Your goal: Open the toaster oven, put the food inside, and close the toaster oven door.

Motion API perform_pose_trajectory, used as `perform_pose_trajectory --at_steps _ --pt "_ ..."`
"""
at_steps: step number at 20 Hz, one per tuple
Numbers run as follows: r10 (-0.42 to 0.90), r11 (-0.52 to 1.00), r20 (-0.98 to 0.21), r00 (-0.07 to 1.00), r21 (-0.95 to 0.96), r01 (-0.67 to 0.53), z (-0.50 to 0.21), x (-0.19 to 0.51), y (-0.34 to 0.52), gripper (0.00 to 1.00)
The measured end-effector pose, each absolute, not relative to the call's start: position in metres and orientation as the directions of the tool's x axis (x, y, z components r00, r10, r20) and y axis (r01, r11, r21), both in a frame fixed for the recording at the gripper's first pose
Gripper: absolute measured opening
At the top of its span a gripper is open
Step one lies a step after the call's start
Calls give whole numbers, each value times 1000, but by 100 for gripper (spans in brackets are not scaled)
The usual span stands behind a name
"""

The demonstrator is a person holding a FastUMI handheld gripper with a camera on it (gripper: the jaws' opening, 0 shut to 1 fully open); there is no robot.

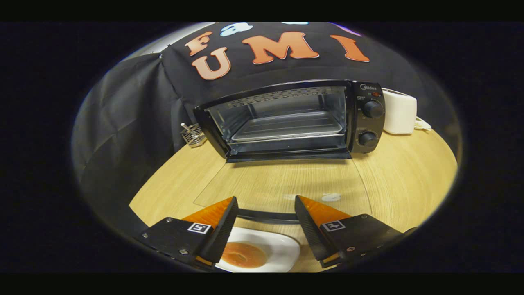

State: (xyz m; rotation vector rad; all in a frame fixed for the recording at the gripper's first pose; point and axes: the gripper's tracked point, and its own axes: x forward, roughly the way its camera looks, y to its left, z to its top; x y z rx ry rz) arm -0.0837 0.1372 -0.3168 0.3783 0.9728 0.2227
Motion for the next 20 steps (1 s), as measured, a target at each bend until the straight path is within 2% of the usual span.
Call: perform_pose_trajectory --at_steps 5,10,13,17,20 --pt "377 922 -723 579 353 -159 -290 -115 142 87" --pt "453 891 -717 530 368 -264 -280 -153 163 91" --pt "424 898 -761 491 287 -333 -295 -175 162 91" --pt "415 893 -791 450 259 -368 -309 -191 169 91" --pt "362 913 -812 458 208 -352 -317 -190 158 89"
